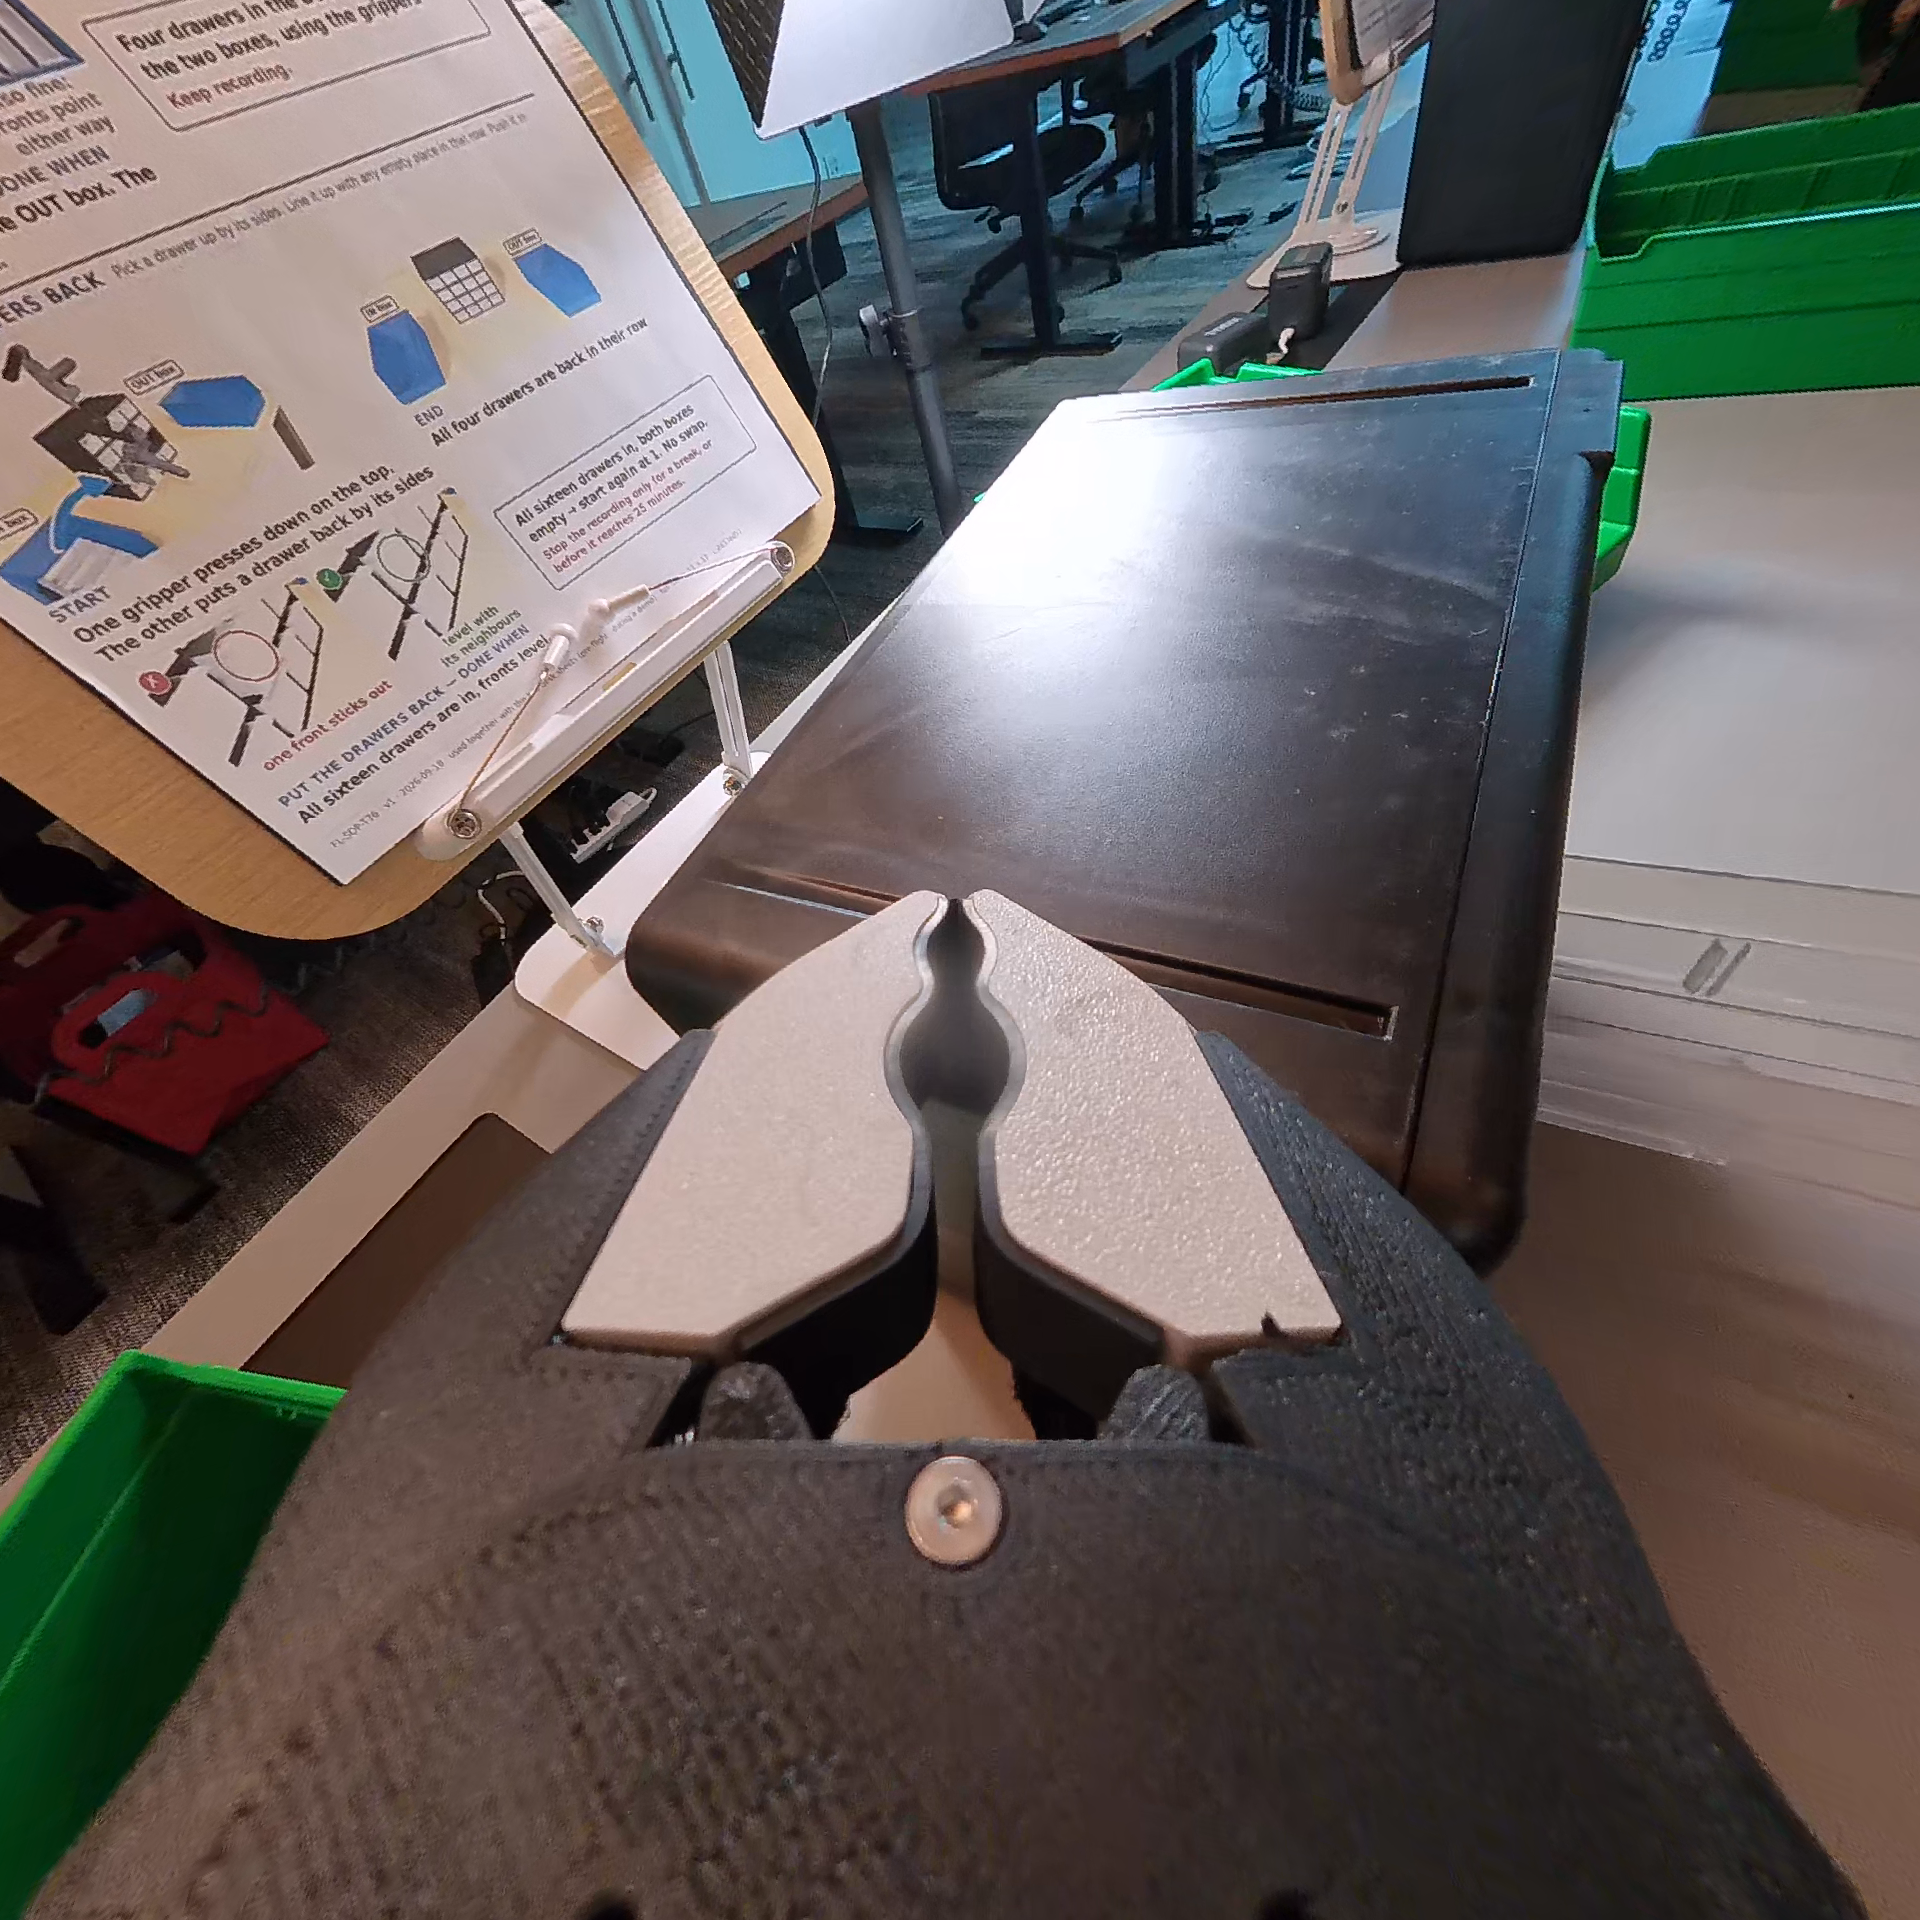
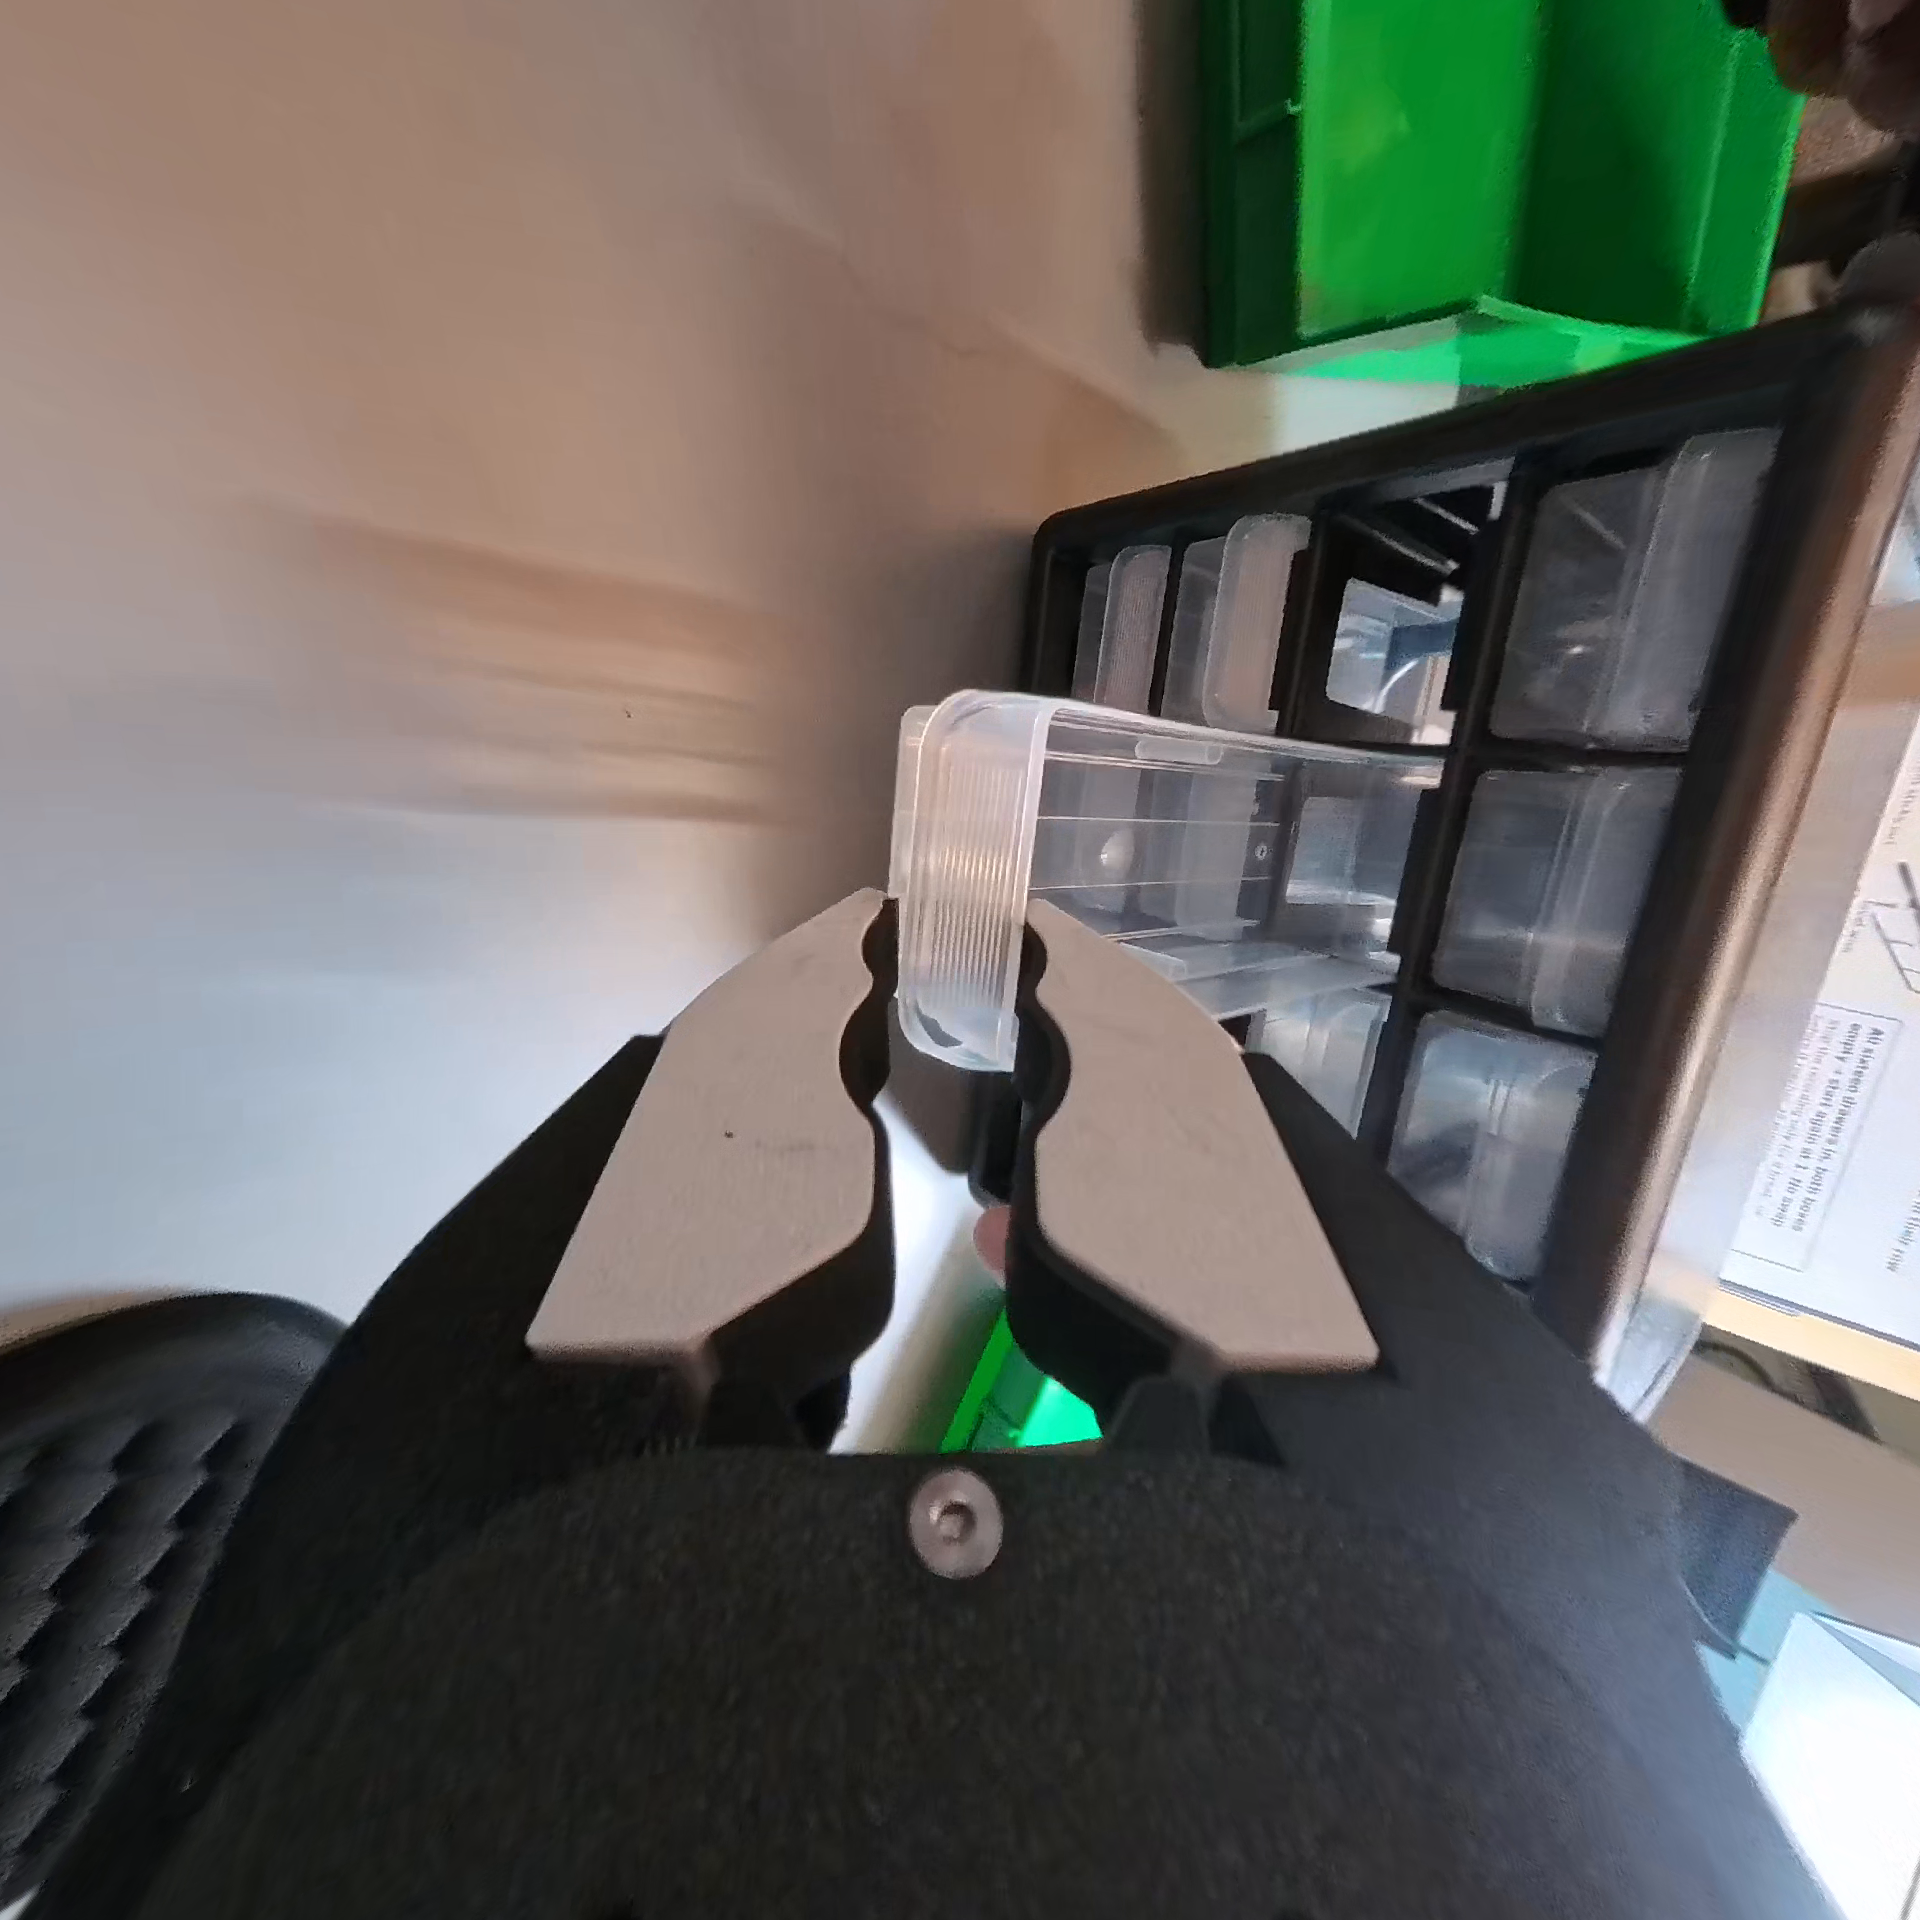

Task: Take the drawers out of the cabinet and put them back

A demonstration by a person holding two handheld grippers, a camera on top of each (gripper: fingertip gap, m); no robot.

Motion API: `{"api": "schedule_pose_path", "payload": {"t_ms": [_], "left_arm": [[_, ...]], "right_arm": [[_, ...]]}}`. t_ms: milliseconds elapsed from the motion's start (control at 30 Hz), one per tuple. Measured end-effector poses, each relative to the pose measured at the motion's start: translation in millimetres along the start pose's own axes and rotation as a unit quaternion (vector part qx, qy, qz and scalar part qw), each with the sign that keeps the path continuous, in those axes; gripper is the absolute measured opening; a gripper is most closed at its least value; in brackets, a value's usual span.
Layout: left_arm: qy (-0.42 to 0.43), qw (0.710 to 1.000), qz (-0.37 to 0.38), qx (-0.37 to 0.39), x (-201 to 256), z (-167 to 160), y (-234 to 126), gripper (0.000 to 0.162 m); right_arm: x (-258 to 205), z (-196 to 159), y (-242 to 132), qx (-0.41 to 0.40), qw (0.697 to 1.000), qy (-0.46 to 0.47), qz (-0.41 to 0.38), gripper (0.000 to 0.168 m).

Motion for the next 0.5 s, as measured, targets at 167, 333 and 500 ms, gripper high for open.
{"api": "schedule_pose_path", "payload": {"t_ms": [167, 333, 500], "left_arm": [[0.003, 1.000, -0.001, -0.001, 1, 0, 0, 0.001], [0.004, 1.000, 0.000, -0.001, 1, 1, 0, 0.000], [0.008, 1.000, 0.000, -0.001, 4, 2, 1, 0.001]], "right_arm": [[-5, -1, 13, -0.072, 0.997, -0.027, -0.027, 0.019], [-6, 1, 17, -0.092, 0.994, -0.001, -0.059, 0.019], [-11, 5, 16, -0.056, 0.998, -0.004, -0.027, 0.018]]}}
Point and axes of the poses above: each gripper's, where its closed fingertips meet, y out along the fingers, z out of its top, x = y × z across the jaws, the point moved 1 cm from there along -y, back along the fingers, and after that the axes turned 9 degrees about z, right-handed, at the moved point
